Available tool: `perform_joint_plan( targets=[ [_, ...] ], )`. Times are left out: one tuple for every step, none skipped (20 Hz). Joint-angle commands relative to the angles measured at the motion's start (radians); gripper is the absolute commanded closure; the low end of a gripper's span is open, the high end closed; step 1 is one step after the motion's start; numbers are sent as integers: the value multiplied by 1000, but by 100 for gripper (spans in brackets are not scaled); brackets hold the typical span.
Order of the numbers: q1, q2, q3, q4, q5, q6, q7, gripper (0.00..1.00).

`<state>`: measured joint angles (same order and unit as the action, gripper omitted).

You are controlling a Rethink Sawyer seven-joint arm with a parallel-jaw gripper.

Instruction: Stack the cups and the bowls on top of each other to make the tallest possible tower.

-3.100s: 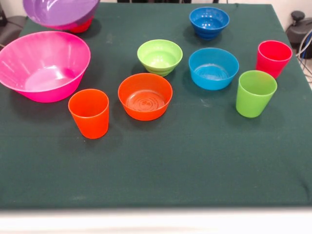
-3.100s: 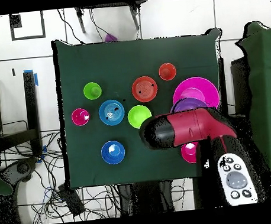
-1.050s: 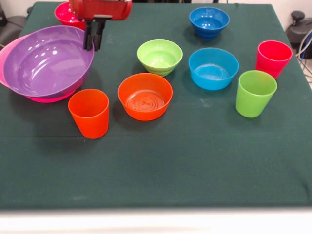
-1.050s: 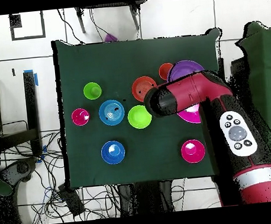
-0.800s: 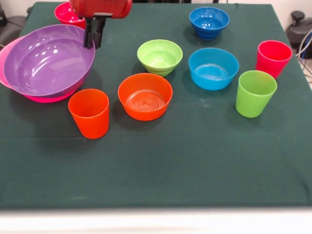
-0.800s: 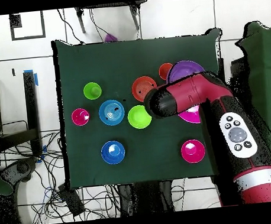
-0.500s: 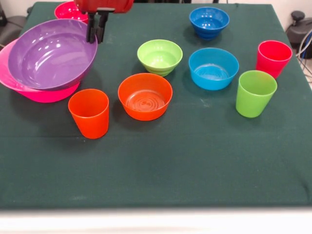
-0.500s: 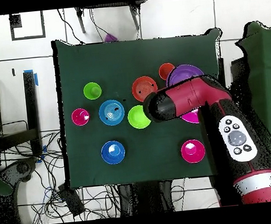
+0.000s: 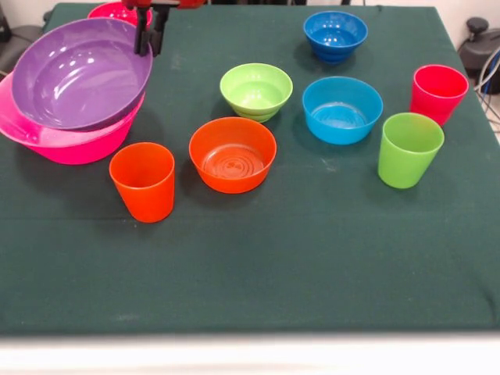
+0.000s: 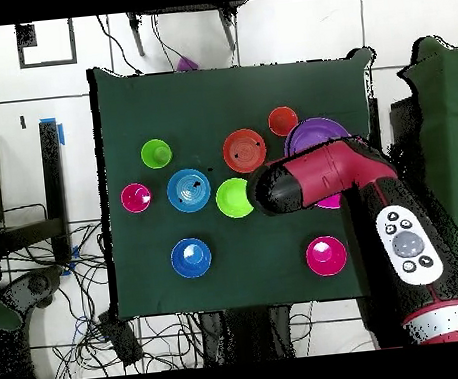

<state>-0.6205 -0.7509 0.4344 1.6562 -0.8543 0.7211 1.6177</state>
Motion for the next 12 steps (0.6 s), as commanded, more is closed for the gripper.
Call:
perform_joint_plan(
  targets=[
    [-36,17,-23,24,-116,4,-219,100],
    [-41,23,-23,19,-123,0,-223,100],
    [-48,26,-21,18,-127,-2,-229,100],
    [-54,27,-20,18,-131,-5,-231,100],
    [-61,26,-16,21,-132,-5,-236,100],
    [-68,26,-15,22,-134,-3,-242,100],
    [-72,24,-13,29,-134,-2,-241,100],
    [-79,29,-8,30,-137,-5,-242,100],
    [-95,29,7,41,-130,-15,-243,100],
    [-112,30,21,52,-123,-24,-244,0],
    [-122,31,28,59,-115,-28,-248,0],
    [-132,32,35,66,-107,-32,-252,0]
  ],
)
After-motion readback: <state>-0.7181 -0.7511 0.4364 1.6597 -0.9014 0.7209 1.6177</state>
